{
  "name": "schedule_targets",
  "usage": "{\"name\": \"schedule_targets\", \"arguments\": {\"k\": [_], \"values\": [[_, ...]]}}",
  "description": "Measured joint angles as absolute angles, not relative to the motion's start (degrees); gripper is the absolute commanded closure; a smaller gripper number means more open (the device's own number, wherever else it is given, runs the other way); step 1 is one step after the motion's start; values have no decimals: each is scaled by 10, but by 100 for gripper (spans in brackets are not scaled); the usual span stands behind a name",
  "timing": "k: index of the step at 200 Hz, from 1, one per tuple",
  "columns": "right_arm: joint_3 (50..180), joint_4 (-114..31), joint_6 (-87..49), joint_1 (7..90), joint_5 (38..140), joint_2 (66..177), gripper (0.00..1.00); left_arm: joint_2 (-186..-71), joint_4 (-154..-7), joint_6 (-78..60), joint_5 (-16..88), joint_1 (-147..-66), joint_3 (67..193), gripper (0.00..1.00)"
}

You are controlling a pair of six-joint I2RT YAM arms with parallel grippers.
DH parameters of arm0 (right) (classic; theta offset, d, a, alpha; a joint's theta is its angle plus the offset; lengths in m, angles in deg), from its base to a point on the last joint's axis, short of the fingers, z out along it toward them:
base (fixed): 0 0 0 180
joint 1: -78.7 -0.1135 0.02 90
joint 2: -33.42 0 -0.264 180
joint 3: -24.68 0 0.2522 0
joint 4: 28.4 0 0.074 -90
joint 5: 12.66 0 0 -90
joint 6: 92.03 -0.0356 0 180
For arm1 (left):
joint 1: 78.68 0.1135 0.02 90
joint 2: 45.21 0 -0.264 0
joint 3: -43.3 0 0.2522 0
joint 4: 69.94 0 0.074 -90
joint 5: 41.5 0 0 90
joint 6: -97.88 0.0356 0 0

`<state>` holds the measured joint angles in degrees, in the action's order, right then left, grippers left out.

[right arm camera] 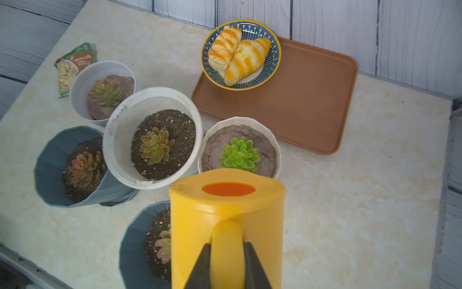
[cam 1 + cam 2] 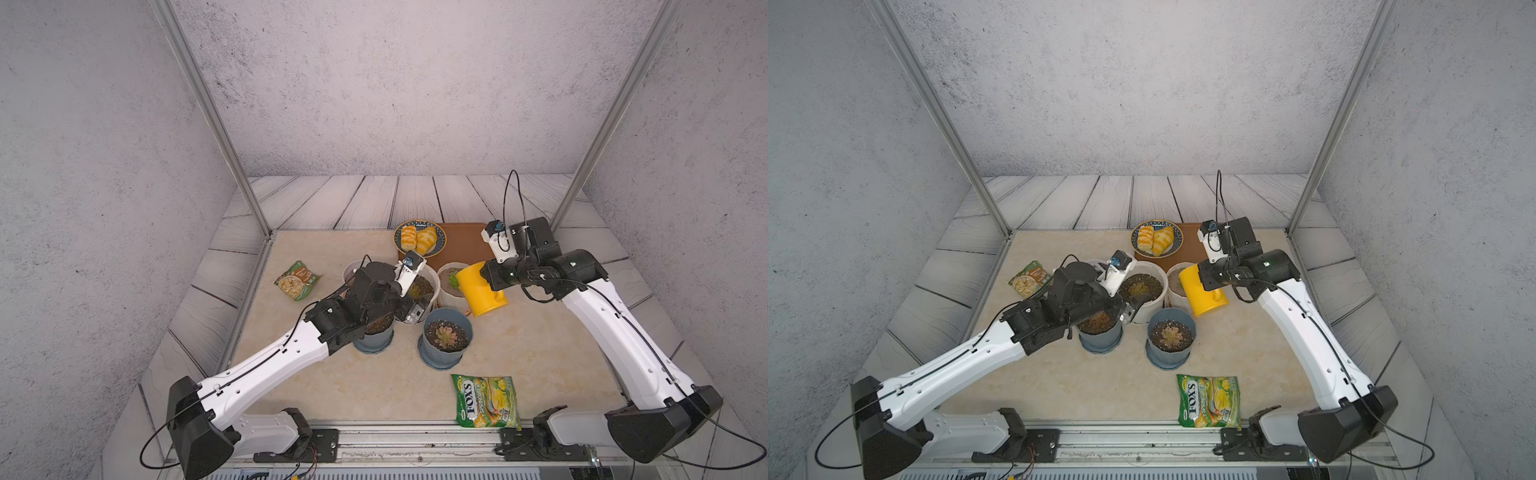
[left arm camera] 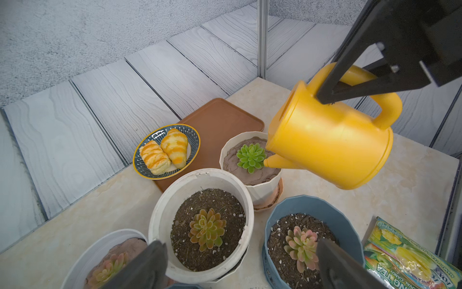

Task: Water the succulent around the soil edge
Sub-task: Water the soil of the potted plant with water.

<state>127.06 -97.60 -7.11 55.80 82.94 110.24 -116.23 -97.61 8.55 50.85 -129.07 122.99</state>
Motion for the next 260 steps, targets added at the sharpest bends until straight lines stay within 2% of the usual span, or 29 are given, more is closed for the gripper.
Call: {"name": "schedule_targets", "arguments": {"k": [38, 106, 195, 260], "values": [[1271, -957, -83, 558, 871, 1105, 100, -1162, -976, 92, 513, -1294, 1230, 2], [1332, -941, -89, 558, 876, 1169, 100, -1162, -976, 98, 519, -1298, 1227, 2], [1430, -945, -69, 558, 821, 1249, 100, -1162, -976, 101, 519, -1300, 1226, 2], [1436, -955, -49, 560, 765, 1265, 100, -1162, -976, 101, 518, -1300, 1224, 2]]}}
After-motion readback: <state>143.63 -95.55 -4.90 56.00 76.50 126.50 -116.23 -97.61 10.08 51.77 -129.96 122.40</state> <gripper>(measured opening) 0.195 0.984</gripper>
